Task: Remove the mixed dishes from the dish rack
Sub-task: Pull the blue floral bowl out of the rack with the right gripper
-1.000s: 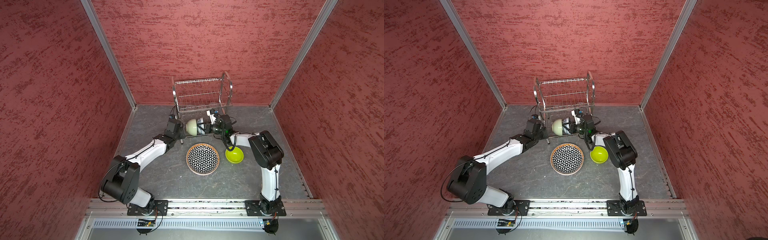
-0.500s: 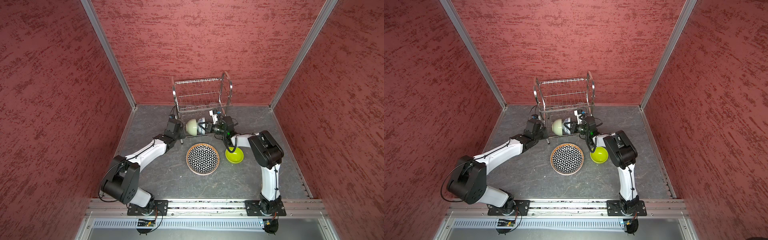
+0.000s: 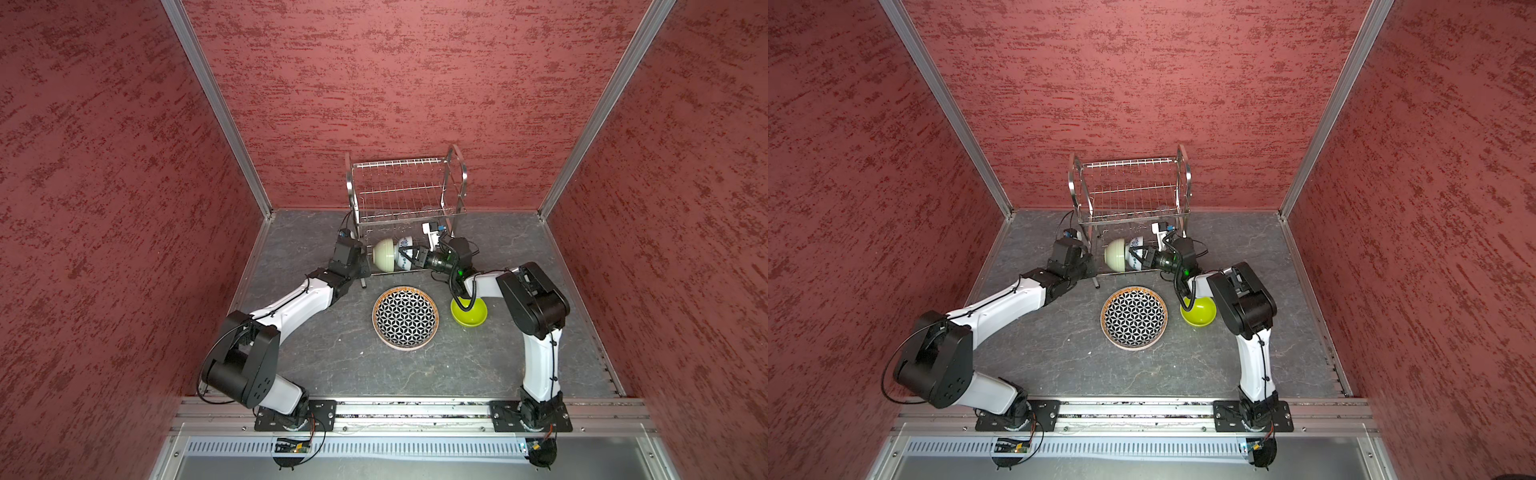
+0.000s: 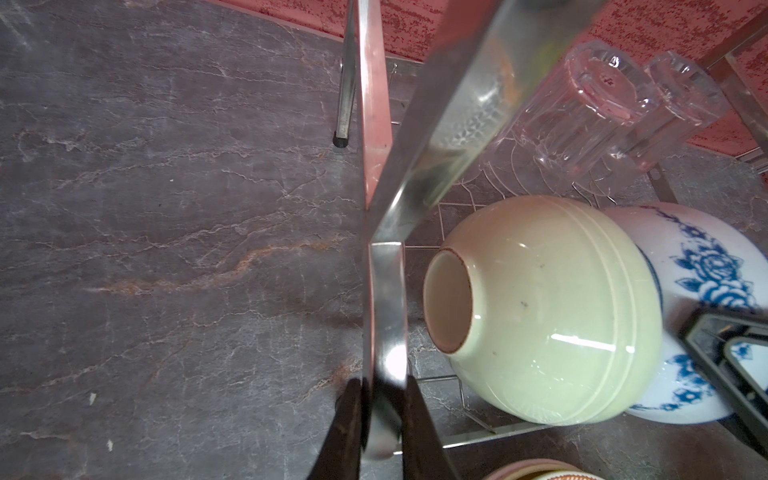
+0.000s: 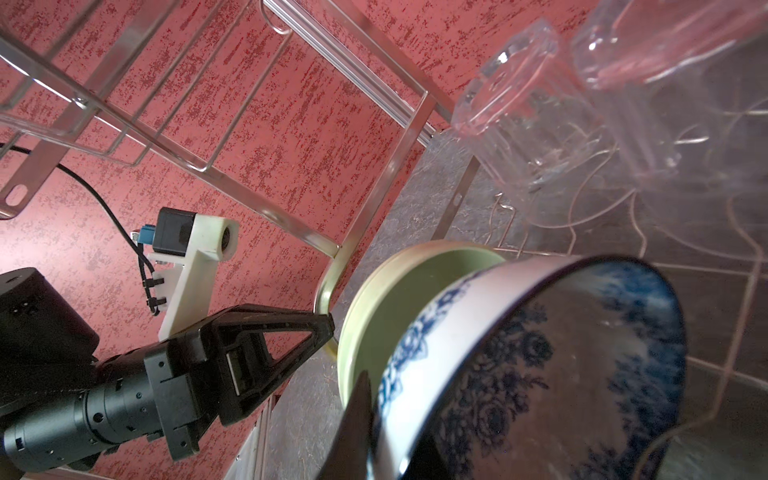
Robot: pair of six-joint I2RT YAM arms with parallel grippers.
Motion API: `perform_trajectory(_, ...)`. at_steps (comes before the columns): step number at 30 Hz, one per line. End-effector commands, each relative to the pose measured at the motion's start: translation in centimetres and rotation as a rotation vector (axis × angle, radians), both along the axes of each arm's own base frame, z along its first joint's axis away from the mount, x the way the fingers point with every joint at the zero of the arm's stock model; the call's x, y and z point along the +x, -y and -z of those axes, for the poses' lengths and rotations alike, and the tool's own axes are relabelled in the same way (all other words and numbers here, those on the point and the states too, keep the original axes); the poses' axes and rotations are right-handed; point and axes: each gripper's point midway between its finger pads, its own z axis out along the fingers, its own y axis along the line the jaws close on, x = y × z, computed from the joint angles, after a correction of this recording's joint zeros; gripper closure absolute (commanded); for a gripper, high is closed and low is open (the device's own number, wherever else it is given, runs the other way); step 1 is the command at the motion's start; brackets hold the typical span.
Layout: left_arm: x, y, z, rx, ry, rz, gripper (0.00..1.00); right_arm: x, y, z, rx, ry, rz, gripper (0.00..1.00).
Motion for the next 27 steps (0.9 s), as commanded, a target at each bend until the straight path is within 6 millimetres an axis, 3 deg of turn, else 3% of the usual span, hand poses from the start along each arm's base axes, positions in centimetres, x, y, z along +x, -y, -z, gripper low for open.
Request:
perform_trajectory(1,1.8,-0.2,-2.3,-0.064,0.076,-0.045,0.88,-1.4,0.1,-5.3,0.076,0.119,-0.039,1.0)
perform_trajectory(10,1.9,-0.4,-2.3,-0.069,0.078,-0.05,0.88,-1.8,0.4,-6.8,0.075,0.149,-0.029,1.0)
perform_trajectory(27,1.9,-0.4,-2.3,-0.068,0.078,-0.05,0.88,-1.7,1.1,-6.7,-0.011,0.169,0.014,1.0)
